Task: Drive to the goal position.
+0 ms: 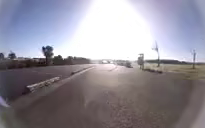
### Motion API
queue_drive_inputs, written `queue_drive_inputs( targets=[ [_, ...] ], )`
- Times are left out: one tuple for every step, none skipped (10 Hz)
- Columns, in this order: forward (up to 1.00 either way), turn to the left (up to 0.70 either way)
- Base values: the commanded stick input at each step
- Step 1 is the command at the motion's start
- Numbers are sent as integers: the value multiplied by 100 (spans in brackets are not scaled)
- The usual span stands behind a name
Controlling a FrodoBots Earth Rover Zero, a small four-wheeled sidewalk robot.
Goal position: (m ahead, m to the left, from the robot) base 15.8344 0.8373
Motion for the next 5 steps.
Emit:
queue_drive_inputs(
  targets=[
    [70,0],
    [70,0],
    [70,0],
    [70,0],
    [70,0]
  ],
)
